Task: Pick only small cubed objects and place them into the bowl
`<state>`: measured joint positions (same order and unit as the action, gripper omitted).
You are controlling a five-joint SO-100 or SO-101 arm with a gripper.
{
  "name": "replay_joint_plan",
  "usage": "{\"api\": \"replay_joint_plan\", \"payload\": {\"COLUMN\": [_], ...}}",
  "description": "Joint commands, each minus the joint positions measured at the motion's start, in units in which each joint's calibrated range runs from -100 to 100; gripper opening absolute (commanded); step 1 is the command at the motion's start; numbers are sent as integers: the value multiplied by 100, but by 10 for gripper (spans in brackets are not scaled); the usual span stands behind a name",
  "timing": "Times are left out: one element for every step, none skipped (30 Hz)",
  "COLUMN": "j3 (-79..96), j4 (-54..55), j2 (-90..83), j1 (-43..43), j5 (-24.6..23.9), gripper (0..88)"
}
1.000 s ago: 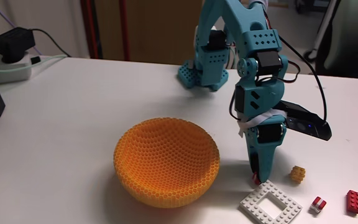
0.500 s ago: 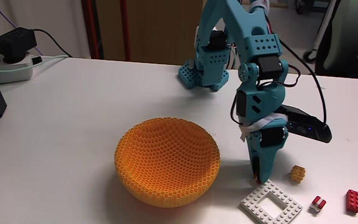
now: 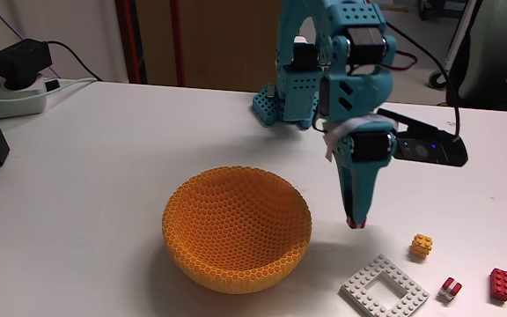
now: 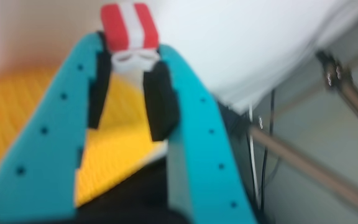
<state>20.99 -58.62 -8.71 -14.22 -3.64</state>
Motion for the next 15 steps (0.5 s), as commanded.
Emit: {"api": "replay_joint_plan", "payload": {"j3": [-23, -14, 15, 63, 198, 381, 545, 631, 660, 660, 660, 660, 660, 612, 554], "j4": [-323, -350, -350, -306, -184, 15, 224, 363, 398, 380, 363, 328, 285, 198, 85], "j2": [-1487, -1686, -1790, -1800, -1800, -1781, -1705, -1573, -1421, -1317, -1260, -1232, -1232, -1241, -1251], "j1": [797, 1105, 1394, 1673, 1916, 2139, 2335, 2493, 2633, 2717, 2773, 2820, 2838, 2838, 2829], "j5": [151, 210, 274, 332, 391, 430, 449, 459, 410, 371, 342, 313, 283, 254, 220], "gripper": [4, 7, 9, 9, 12, 29, 54, 83, 136, 174, 197, 220, 242, 266, 287]}}
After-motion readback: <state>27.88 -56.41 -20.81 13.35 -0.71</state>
